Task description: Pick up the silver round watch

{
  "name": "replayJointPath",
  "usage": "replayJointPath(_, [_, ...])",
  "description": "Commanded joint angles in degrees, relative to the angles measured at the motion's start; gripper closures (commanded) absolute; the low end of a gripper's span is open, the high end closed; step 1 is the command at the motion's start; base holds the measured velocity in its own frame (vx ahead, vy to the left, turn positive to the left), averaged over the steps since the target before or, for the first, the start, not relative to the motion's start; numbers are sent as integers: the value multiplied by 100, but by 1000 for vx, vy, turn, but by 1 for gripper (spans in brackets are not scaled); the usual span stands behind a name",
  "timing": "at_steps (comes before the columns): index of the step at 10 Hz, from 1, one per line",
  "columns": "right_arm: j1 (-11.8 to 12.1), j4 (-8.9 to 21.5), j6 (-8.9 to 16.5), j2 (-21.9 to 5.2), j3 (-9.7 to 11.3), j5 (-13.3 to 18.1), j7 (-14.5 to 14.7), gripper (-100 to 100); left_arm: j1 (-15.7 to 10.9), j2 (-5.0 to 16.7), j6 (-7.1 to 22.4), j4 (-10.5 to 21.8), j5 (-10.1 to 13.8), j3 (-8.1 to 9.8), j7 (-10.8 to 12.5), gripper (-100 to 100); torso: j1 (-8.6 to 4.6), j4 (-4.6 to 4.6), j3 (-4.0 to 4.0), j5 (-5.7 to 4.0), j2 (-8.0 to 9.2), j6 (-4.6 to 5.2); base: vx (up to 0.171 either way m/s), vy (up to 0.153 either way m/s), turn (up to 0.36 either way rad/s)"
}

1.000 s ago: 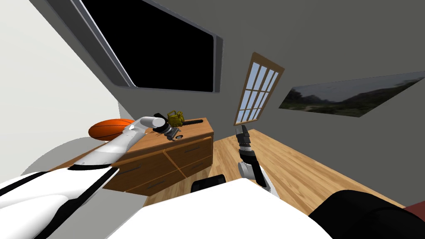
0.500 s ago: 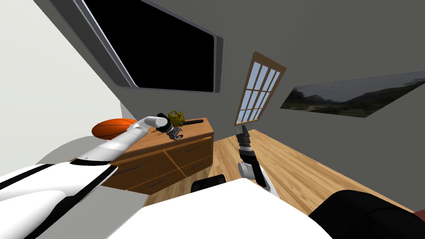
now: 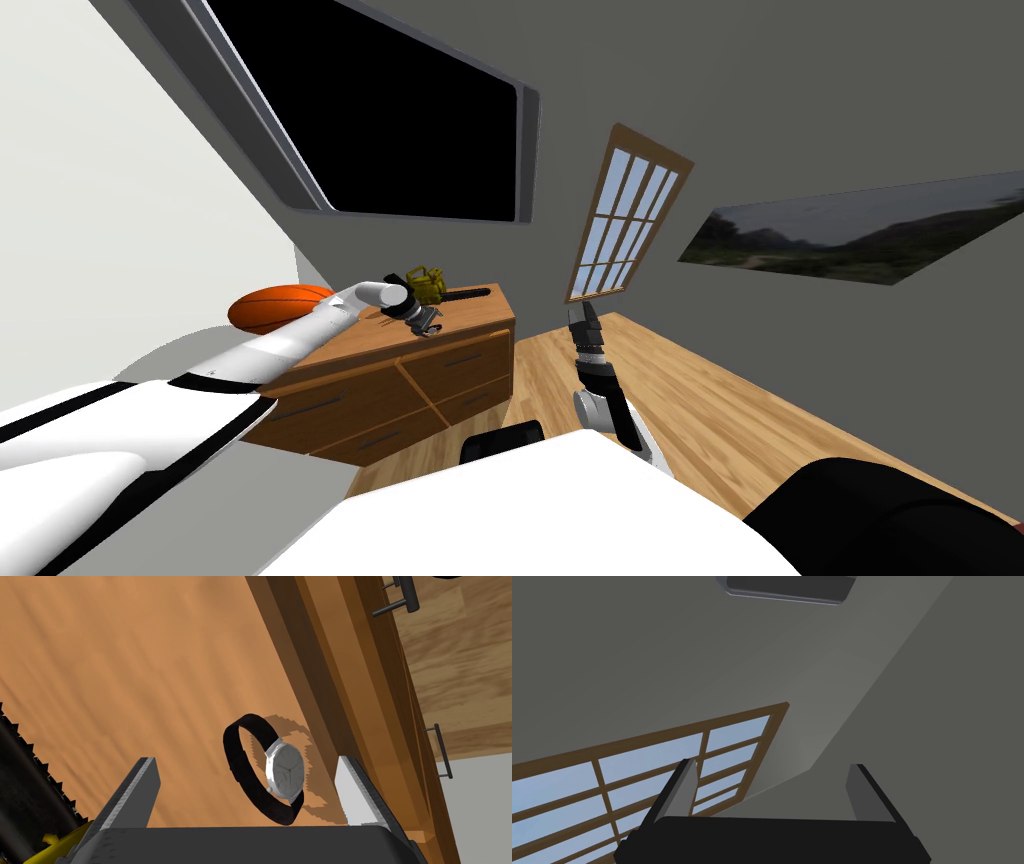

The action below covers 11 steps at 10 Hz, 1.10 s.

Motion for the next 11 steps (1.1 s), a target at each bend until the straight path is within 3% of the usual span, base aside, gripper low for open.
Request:
replayJointPath(1, [0, 0, 0, 0, 0, 0, 0, 0, -167, 105, -232, 130, 224, -286, -6, -100, 0, 0, 0, 0, 0, 0, -1, -7, 26])
replayJointPath(2, [0, 0, 0, 0, 0, 0, 0, 0, -167, 105, -232, 130, 224, -407, -6, -100, 0, 1, 0, 0, 0, -1, 0, -6, 14])
replayJointPath(3, [0, 0, 0, 0, 0, 0, 0, 0, -310, 193, -434, 242, 416, -602, -8, -100, 1, 0, 0, 0, 0, 0, -1, -8, 27])
replayJointPath(6, [0, 0, 0, 0, 0, 0, 0, 0, -453, 282, -635, 353, 609, -1051, -9, -100, 0, 1, 1, 0, 0, -1, -2, -7, 17])
replayJointPath(9, [0, 0, 0, 0, 0, 0, 0, 0, -739, 459, -1039, 576, 993, -1567, -13, -100, 0, 0, 0, 0, 0, 0, -1, -8, 21])
replayJointPath(10, [0, 0, 0, 0, 0, 0, 0, 0, -739, 459, -1039, 576, 993, -1695, -13, -100, 0, 0, 0, 0, 0, -1, -1, -6, 17])
replayJointPath(11, [0, 0, 0, 0, 0, 0, 0, 0, -733, 432, -1005, 591, 964, -1604, -28, -100, 1, 0, 0, 0, 0, 0, 0, 0, 0])
